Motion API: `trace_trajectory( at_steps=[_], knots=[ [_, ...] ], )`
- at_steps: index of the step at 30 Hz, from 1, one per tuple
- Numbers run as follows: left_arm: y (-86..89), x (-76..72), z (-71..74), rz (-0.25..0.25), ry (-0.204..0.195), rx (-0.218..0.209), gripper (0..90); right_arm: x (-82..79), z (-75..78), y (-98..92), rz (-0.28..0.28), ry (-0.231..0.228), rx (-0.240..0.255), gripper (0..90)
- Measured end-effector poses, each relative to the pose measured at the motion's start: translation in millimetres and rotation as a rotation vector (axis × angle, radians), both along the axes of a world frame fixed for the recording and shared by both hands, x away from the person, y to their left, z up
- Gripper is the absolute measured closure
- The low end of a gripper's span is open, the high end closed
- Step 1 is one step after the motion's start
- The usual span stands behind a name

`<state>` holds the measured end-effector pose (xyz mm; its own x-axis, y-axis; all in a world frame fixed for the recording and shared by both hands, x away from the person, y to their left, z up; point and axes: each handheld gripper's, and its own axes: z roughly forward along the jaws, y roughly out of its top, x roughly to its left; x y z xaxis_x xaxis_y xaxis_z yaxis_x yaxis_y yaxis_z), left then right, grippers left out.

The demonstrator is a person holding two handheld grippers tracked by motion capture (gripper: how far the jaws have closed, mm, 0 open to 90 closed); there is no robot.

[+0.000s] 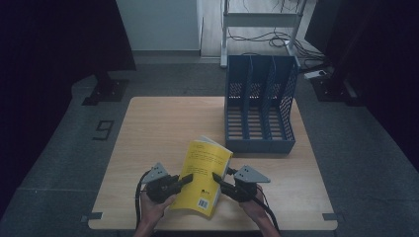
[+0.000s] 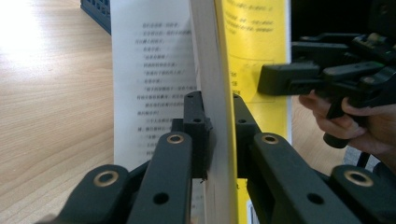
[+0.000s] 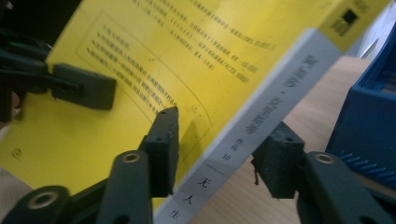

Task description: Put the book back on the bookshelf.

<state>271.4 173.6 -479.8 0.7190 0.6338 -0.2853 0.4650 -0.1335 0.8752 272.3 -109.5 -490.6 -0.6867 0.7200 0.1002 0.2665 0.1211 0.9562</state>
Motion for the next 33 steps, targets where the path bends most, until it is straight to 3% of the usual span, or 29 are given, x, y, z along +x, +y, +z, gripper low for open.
trace_trajectory(
  at_steps=[1, 6, 18, 19, 25, 33],
  knots=[
    [0.5, 0.3, -0.2, 0.000, -0.002, -0.002, 80.3, -3.2, 5.4, -0.6, 0.001, -0.032, -0.002, 59.6],
    [-0.6, 0.6, -1.2, -0.002, -0.004, 0.001, 79.2, -8.0, 13.5, -2.4, 0.003, -0.076, -0.014, 64.2],
    [-1.7, 1.4, -3.7, 0.006, 0.002, 0.018, 79.2, -7.3, 14.5, -4.4, 0.029, -0.058, 0.013, 66.1],
    [-1.8, 1.0, -3.3, 0.000, 0.002, 0.019, 79.5, -5.9, 14.3, -5.8, 0.047, -0.040, 0.041, 66.5],
    [-3.6, -0.2, -2.5, -0.009, -0.006, 0.028, 80.4, -3.9, 10.5, -5.5, 0.066, 0.002, 0.091, 65.8],
    [-3.5, 0.1, -2.2, -0.016, -0.008, 0.027, 79.5, -5.5, 9.3, -1.8, 0.055, -0.006, 0.077, 68.8]
  ],
)
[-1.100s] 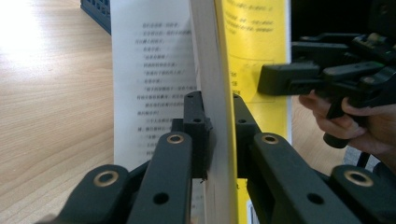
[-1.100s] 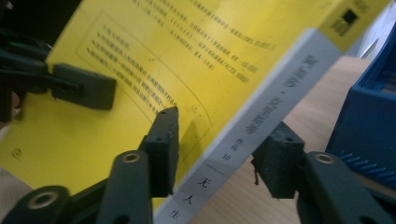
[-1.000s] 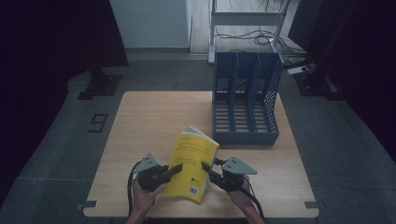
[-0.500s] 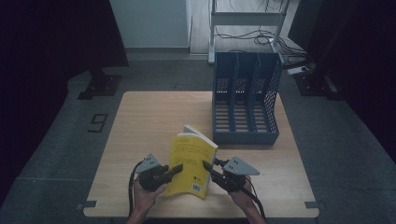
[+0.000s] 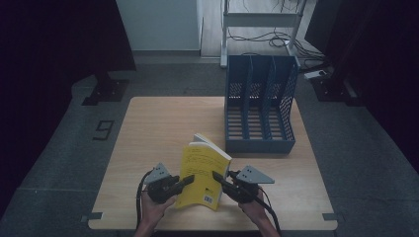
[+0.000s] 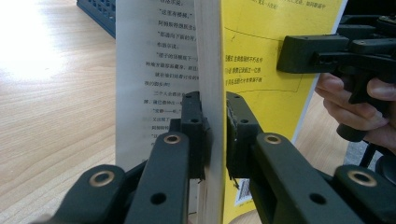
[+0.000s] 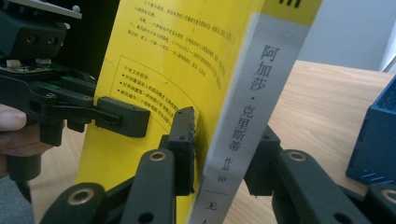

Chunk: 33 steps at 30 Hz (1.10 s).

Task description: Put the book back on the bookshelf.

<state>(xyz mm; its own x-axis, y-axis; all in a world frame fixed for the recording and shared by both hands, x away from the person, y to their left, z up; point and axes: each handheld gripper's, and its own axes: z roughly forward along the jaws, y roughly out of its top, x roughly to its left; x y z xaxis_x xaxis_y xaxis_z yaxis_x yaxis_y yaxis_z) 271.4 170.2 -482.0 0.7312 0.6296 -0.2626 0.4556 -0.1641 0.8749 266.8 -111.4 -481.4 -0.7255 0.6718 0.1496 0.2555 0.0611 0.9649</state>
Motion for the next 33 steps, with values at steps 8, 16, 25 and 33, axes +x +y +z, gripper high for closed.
trace_trajectory(
  at_steps=[8, 16, 25, 33],
  knots=[
    [-0.3, 3.0, -3.1, 0.036, -0.020, 0.031, 67.2, -0.1, 2.1, -1.4, 0.000, -0.014, -0.012, 70.1],
    [-6.8, 3.7, -7.0, 0.035, -0.013, 0.059, 60.5, -8.9, 12.9, -0.4, 0.004, -0.096, -0.066, 72.7],
    [-9.7, 3.2, -8.3, 0.021, -0.015, 0.087, 62.3, -8.4, 14.7, -2.5, 0.041, -0.066, -0.033, 72.6],
    [-12.6, -0.1, -5.7, -0.002, -0.032, 0.104, 65.6, -9.1, 13.4, 1.6, 0.103, -0.047, -0.047, 69.0]
  ],
)
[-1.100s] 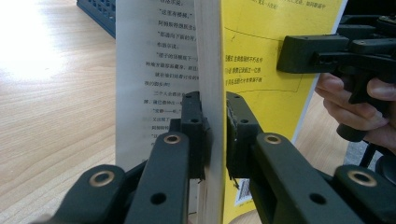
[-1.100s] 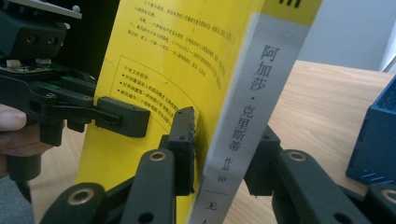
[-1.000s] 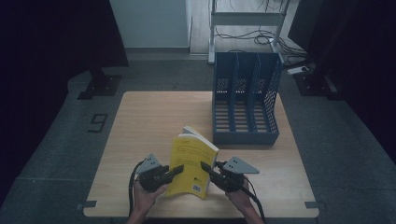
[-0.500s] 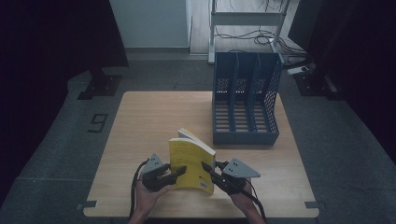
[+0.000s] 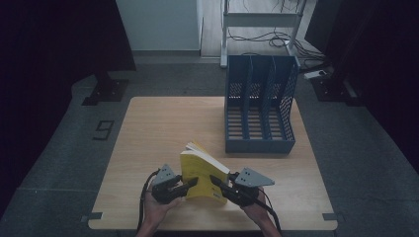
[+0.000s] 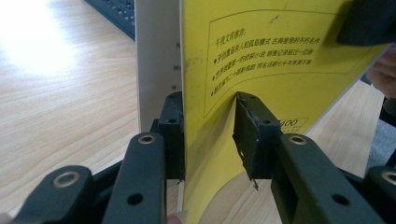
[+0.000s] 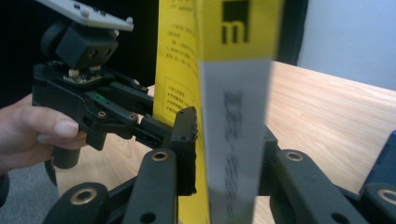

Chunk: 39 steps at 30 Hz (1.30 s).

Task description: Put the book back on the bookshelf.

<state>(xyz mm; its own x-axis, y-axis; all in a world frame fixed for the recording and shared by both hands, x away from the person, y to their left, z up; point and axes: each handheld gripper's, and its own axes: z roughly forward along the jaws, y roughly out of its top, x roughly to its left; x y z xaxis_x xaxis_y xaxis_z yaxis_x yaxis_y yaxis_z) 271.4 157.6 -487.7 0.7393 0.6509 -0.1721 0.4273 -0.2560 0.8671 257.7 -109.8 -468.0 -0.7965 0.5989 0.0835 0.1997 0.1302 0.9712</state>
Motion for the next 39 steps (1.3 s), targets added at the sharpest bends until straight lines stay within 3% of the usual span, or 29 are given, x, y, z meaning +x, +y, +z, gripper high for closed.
trace_trajectory(
  at_steps=[11, 15, 22, 27, 34, 37, 39],
  knots=[
    [-0.6, -0.3, 0.1, 0.002, -0.003, -0.004, 65.9, 2.5, -1.5, 1.1, -0.011, -0.008, -0.008, 68.7],
    [-0.5, 0.1, -0.1, 0.003, -0.003, -0.007, 64.8, 2.8, -1.2, 2.3, -0.049, -0.016, -0.026, 72.6],
    [0.0, 1.1, -1.0, 0.011, -0.001, -0.014, 61.6, -0.4, -0.2, 5.1, -0.050, -0.032, -0.042, 74.4],
    [-0.6, 0.3, -0.4, 0.023, -0.021, -0.010, 62.3, -2.2, 1.4, 6.9, -0.064, -0.032, -0.050, 74.4],
    [-0.5, 0.9, -1.0, 0.037, -0.028, -0.012, 62.1, -10.7, 3.0, 15.2, -0.087, -0.130, -0.131, 74.3],
    [-0.8, 1.6, -2.3, 0.037, -0.027, -0.007, 61.9, -10.1, 2.4, 15.4, -0.084, -0.128, -0.145, 74.0],
    [-0.6, 1.5, -2.1, 0.035, -0.024, -0.008, 61.9, -8.7, 2.2, 14.0, -0.072, -0.117, -0.129, 73.3]
  ],
)
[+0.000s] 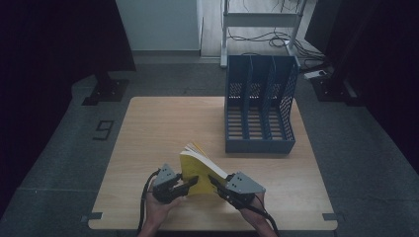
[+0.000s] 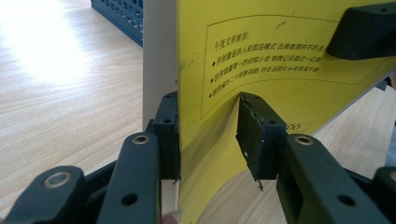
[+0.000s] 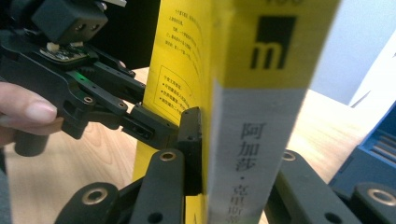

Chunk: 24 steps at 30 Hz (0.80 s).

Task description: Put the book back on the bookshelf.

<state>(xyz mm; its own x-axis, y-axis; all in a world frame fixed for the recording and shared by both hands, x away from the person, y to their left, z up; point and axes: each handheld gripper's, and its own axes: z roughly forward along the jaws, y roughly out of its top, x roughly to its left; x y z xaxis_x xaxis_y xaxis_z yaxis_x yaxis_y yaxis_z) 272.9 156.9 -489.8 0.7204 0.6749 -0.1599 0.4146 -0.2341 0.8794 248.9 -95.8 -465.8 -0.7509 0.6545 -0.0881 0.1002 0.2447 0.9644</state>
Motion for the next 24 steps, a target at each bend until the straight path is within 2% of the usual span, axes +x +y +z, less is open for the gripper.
trace_trajectory(
  at_steps=[3, 6, 8, 12, 17, 24],
  knots=[
    [-0.2, -0.3, 0.1, -0.002, -0.007, 0.005, 62.0, 2.6, 0.3, -2.5, 0.029, 0.033, 0.032, 68.0],
    [-0.5, -0.6, 0.0, -0.002, -0.009, 0.007, 62.2, 4.9, -0.7, -3.0, 0.039, 0.049, 0.050, 65.0],
    [-0.5, -0.5, -0.1, 0.000, -0.010, 0.009, 62.7, 9.6, -1.3, -4.1, 0.045, 0.072, 0.079, 64.8],
    [-0.6, -0.3, -0.1, -0.001, -0.010, 0.008, 63.8, 16.4, -1.8, -2.0, 0.038, 0.099, 0.103, 65.7],
    [-0.5, -0.5, -0.1, -0.004, -0.012, 0.008, 63.9, 20.5, -2.1, 0.2, 0.035, 0.107, 0.099, 69.7],
    [0.6, 0.3, -0.2, -0.011, -0.012, 0.004, 62.6, 19.4, 0.1, 1.8, 0.033, 0.079, 0.054, 73.2]
  ],
)
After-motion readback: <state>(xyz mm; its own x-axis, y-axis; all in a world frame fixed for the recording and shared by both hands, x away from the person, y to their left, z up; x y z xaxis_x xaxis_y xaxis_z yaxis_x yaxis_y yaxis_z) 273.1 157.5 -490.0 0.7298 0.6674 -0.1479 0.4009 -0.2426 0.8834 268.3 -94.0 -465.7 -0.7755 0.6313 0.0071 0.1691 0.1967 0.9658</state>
